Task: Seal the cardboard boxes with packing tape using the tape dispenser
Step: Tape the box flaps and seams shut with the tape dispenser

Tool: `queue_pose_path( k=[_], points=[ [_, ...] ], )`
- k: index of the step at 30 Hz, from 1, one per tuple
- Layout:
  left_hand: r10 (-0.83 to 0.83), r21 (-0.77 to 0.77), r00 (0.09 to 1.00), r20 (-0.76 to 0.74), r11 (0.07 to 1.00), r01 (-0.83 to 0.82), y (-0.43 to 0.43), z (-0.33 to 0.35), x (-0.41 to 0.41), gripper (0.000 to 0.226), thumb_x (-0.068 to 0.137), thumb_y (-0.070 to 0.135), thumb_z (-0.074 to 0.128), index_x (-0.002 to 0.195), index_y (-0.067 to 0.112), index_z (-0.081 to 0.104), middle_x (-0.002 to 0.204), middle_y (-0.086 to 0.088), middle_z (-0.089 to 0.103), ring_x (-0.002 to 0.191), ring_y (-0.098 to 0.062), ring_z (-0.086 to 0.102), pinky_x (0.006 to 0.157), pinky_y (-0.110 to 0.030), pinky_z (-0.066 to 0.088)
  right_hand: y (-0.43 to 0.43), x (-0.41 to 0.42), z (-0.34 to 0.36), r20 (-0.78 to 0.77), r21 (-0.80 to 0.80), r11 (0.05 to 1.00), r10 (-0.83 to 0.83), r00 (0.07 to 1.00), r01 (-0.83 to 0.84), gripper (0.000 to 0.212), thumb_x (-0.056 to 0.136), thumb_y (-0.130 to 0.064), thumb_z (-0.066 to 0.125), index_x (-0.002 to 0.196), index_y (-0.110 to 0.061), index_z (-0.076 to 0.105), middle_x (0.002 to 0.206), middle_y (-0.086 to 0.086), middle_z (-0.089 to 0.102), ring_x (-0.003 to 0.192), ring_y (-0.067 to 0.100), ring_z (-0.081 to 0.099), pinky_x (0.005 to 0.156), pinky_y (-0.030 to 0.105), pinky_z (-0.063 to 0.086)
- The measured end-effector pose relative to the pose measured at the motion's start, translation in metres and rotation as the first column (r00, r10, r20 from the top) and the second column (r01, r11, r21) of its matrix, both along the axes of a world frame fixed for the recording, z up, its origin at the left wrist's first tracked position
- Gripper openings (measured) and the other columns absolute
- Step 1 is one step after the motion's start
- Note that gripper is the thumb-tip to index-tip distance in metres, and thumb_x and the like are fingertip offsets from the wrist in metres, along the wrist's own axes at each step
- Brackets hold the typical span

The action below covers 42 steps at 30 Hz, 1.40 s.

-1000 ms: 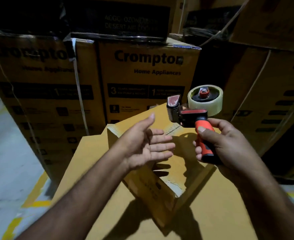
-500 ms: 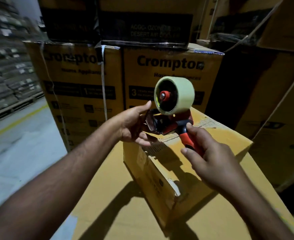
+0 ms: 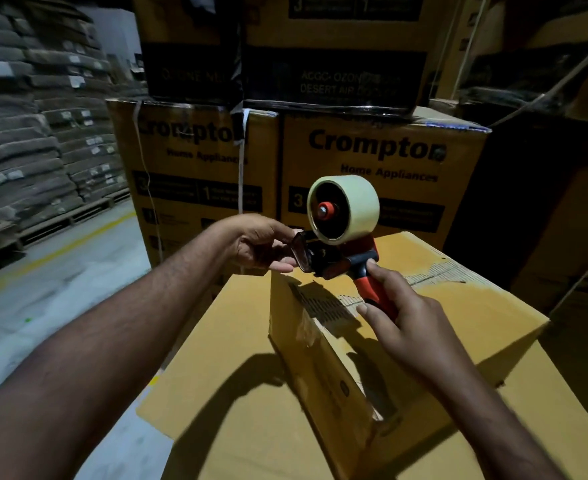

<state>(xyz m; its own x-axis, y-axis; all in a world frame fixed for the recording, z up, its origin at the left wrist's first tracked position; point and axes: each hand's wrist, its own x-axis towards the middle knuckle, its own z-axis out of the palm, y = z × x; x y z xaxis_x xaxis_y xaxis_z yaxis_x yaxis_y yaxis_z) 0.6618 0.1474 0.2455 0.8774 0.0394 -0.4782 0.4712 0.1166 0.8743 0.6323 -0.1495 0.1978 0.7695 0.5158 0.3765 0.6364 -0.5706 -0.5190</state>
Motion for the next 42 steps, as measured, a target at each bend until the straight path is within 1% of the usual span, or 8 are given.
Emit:
queue_pose_path(
  k=[7,11,16,20,28,36,40,42],
  points=[
    [0.025,-0.186,1.000,0.013,0.982,-0.022,0.008,-0.020,0.012,0.028,0.078,0.015,0.077,0.099,0.002,0.064,0.095,-0.013,0.066,0.074,-0.020,0.068,0.062,-0.028,0.063,0.008,0.013,-0.004,0.016,0.001,1.000,0.005,1.000,-0.005,0.070,0.093,-0.043,0.062,0.153,-0.040,0.028,0.132,0.008,0.060,0.095,0.016,0.061,0.066,0.011,0.042],
    [0.055,-0.166,0.998,-0.001,0.985,-0.055,0.015,-0.031,0.016,0.016,0.089,0.011,0.070,0.101,0.001,0.064,0.084,-0.012,0.069,0.070,-0.018,0.069,0.066,-0.028,0.061,0.015,0.017,-0.005,0.054,0.031,0.999,-0.006,0.999,0.005,0.076,0.084,-0.058,0.050,0.154,-0.037,0.029,0.133,0.010,0.060,0.099,0.020,0.062,0.066,0.011,0.042],
    [0.041,0.090,0.994,0.103,0.995,-0.051,0.029,-0.032,0.020,0.016,0.096,-0.003,0.057,0.088,0.004,0.068,0.093,-0.019,0.070,0.078,-0.023,0.072,0.067,-0.031,0.062,0.027,0.017,-0.004,0.035,0.003,1.000,-0.008,0.999,0.008,0.072,0.089,-0.049,0.059,0.153,-0.039,0.030,0.133,0.009,0.061,0.107,0.024,0.063,0.074,0.022,0.048],
    [0.036,0.392,0.984,0.175,0.914,-0.104,0.035,-0.034,0.019,0.014,0.094,0.001,0.063,0.090,0.006,0.076,0.095,-0.016,0.077,0.092,-0.027,0.075,0.090,-0.045,0.061,0.049,0.010,-0.007,0.035,-0.075,0.997,-0.008,0.999,0.011,0.070,0.094,-0.039,0.065,0.154,-0.039,0.030,0.131,0.002,0.063,0.111,0.022,0.063,0.078,0.023,0.047],
    [0.061,0.600,0.949,0.309,0.762,-0.245,0.028,-0.064,0.028,0.011,0.095,0.003,0.062,0.090,0.012,0.066,0.101,-0.011,0.071,0.092,-0.024,0.072,0.081,-0.040,0.064,0.074,-0.006,-0.015,0.068,-0.193,0.978,-0.071,0.995,0.083,0.070,0.098,-0.040,0.058,0.157,-0.036,0.020,0.124,-0.001,0.065,0.103,0.017,0.062,0.075,0.023,0.047],
    [0.160,0.558,0.941,0.297,0.771,-0.307,0.036,-0.074,0.042,0.012,0.095,0.003,0.062,0.094,0.013,0.068,0.097,-0.009,0.072,0.090,-0.021,0.072,0.085,-0.043,0.062,0.067,-0.018,-0.014,0.001,-0.182,0.976,-0.120,0.993,0.118,0.068,0.097,-0.041,0.059,0.155,-0.040,0.024,0.130,0.001,0.065,0.112,0.024,0.064,0.089,0.035,0.053],
    [0.195,0.453,0.937,0.292,0.834,-0.315,0.041,-0.069,0.041,0.017,0.097,0.000,0.053,0.096,0.011,0.065,0.093,-0.011,0.067,0.072,-0.018,0.061,0.058,-0.032,0.054,0.073,-0.026,-0.010,0.029,-0.170,0.979,-0.112,0.993,0.115,0.069,0.096,-0.038,0.062,0.155,-0.039,0.026,0.129,0.002,0.066,0.110,0.026,0.065,0.086,0.035,0.053],
    [0.211,0.420,0.933,0.292,0.848,-0.323,0.046,-0.066,0.040,0.019,0.096,-0.002,0.052,0.097,0.012,0.065,0.094,-0.012,0.066,0.076,-0.021,0.061,0.058,-0.031,0.050,0.076,-0.026,-0.009,0.050,-0.151,0.981,-0.114,0.992,0.121,0.069,0.096,-0.035,0.064,0.155,-0.036,0.029,0.128,0.004,0.067,0.109,0.027,0.065,0.086,0.036,0.054]
  ],
)
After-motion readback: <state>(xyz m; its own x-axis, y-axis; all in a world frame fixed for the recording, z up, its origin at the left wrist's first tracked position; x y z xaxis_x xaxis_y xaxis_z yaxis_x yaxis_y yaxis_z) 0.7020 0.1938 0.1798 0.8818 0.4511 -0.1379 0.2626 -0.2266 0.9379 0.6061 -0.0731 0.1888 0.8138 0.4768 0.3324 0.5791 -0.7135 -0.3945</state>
